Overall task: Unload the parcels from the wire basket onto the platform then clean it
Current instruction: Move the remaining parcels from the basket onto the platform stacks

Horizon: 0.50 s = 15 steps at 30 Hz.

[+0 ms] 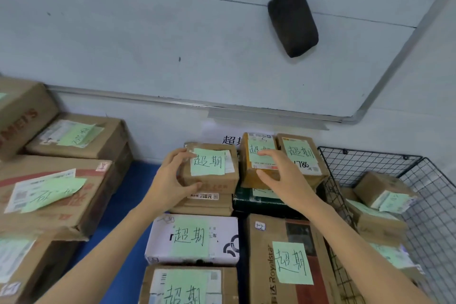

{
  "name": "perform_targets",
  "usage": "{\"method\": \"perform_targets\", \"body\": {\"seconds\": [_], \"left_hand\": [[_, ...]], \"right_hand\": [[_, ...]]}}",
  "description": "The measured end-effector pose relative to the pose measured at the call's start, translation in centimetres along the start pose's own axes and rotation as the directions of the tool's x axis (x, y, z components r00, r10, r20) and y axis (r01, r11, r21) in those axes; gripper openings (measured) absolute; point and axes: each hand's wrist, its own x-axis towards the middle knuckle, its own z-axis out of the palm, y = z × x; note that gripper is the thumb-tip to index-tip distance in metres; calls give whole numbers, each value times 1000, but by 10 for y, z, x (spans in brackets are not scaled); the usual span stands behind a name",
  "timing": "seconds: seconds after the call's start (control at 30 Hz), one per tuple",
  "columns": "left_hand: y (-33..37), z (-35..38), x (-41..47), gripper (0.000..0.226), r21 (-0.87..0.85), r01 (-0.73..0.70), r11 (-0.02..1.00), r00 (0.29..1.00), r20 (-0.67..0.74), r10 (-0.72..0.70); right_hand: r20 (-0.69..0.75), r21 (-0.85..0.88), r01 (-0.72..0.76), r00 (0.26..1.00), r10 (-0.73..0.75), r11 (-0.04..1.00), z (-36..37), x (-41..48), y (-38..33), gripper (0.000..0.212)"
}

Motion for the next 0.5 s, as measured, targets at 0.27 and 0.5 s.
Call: {"method": "perform_targets", "body": {"seconds": [0.27, 0.5], "left_hand": [[-5, 8, 36, 65, -20, 0, 1000, 1000, -18, -1], [-2, 12, 51, 66, 40, 49, 998, 999, -15, -48]], "right_hand": [[-25, -54, -29, 999, 28, 998, -4, 7, 9, 43], [-28, -172, -22, 999, 18, 985, -9, -3, 16, 48]]}}
